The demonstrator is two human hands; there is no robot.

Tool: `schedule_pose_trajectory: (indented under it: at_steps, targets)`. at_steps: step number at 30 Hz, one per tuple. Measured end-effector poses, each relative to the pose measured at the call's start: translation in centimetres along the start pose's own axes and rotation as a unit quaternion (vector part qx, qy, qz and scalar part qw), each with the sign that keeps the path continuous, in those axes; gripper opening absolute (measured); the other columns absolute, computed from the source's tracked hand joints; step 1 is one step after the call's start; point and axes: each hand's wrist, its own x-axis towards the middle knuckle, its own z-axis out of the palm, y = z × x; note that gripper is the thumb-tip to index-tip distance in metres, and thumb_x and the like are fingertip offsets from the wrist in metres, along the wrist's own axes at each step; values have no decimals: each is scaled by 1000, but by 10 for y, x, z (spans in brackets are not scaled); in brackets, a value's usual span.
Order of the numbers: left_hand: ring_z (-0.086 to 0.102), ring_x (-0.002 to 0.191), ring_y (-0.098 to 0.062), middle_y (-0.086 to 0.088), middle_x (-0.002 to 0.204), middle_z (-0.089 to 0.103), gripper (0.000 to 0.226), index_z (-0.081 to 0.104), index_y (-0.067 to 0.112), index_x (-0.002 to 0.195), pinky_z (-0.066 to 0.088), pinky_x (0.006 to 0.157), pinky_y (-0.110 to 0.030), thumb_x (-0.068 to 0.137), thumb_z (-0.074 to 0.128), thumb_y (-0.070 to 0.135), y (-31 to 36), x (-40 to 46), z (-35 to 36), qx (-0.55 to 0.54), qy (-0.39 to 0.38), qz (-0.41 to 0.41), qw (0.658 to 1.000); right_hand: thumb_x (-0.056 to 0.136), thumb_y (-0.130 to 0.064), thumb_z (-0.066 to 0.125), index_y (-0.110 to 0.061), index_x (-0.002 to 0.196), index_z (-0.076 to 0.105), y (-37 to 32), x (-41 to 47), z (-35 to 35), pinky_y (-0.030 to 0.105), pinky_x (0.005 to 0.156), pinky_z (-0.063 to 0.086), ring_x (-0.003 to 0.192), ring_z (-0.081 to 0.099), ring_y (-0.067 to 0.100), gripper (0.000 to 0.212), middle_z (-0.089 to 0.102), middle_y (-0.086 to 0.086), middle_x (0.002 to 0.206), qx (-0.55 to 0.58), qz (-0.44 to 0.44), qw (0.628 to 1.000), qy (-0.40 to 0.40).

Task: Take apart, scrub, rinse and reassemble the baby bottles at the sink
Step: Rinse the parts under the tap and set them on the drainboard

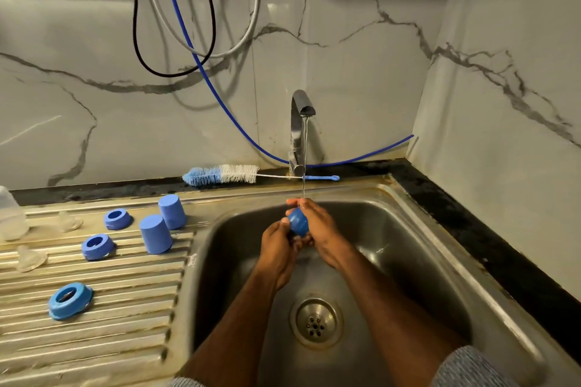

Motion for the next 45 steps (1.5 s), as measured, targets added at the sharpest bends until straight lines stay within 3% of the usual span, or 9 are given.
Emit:
schedule_pose_trajectory:
  at_steps: [5, 10, 14, 18, 23, 26, 30, 37, 45]
  targets:
    - [69, 89, -31, -30, 110, 66, 41, 57, -1, 118, 61, 79, -36, 112, 30, 29, 10, -1, -8, -8, 9, -6, 1000, 103, -29, 53, -31, 120, 70, 6, 7, -11, 30, 71, 54, 114, 64, 34, 24, 66, 10, 128, 19, 16, 996, -82]
    - [73, 97, -22, -8, 118, 68, 26, 60, 23, 129, 63, 83, -44, 107, 46, 24, -5, 8, -21, 299, 10, 134, 945, 101, -33, 55, -30, 117, 70, 9, 12, -17, 38, 87, 54, 116, 59, 29, 22, 63, 7, 127, -28, 7, 1000, -2]
    - [71, 101, -12, 0, 124, 67, 45, 56, 18, 139, 61, 80, -26, 96, 67, 18, -6, 3, -19, 357, 9, 154, 921, 100, -20, 56, -24, 117, 72, 8, 10, -25, 41, 92, 56, 115, 59, 26, 23, 64, 5, 125, 22, 42, 999, -6]
    - [68, 101, -6, 1, 120, 70, 47, 62, 15, 133, 57, 85, -17, 88, 77, 16, -5, 2, -19, 399, 21, 195, 896, 97, -13, 57, -16, 110, 74, 5, 5, -21, 33, 78, 56, 111, 63, 27, 22, 69, 9, 119, 84, 49, 995, 1]
    - [69, 101, -6, 1, 119, 71, 47, 63, 15, 133, 57, 89, -20, 88, 77, 15, -5, 6, -17, 434, 6, 221, 873, 93, -21, 68, -16, 99, 74, 4, 6, -6, 34, 86, 57, 104, 65, 23, 10, 71, 5, 108, 66, 30, 991, 116]
    - [68, 102, -4, 2, 120, 70, 45, 61, 15, 134, 56, 85, -15, 91, 74, 16, -5, 5, -16, 415, 0, 223, 882, 96, -19, 65, -14, 100, 74, 1, 6, -7, 34, 88, 56, 98, 66, 19, 12, 72, 2, 102, 74, 23, 992, 98]
    - [69, 105, -7, 4, 117, 72, 41, 63, 15, 134, 58, 93, -27, 94, 71, 20, -2, 6, -17, 385, 5, 213, 898, 95, -9, 61, -12, 105, 71, 2, 8, -13, 47, 106, 49, 118, 61, 32, 14, 68, 13, 117, 126, 29, 991, 27]
    - [69, 109, -9, 5, 118, 72, 36, 62, 18, 135, 57, 95, -31, 99, 62, 16, -4, 1, -16, 341, -75, 190, 918, 92, -31, 69, -15, 100, 73, -6, 5, -7, 40, 87, 58, 102, 63, 25, 18, 67, 8, 108, 80, 59, 985, 138]
    - [68, 73, -17, -4, 80, 74, 27, 70, 5, 114, 57, 69, -27, 104, 53, 24, 0, -3, -6, 202, -39, 104, 973, 100, -16, 56, -10, 113, 67, -8, -3, -25, 40, 84, 59, 104, 65, 28, 18, 66, 17, 117, 128, 62, 990, -19]
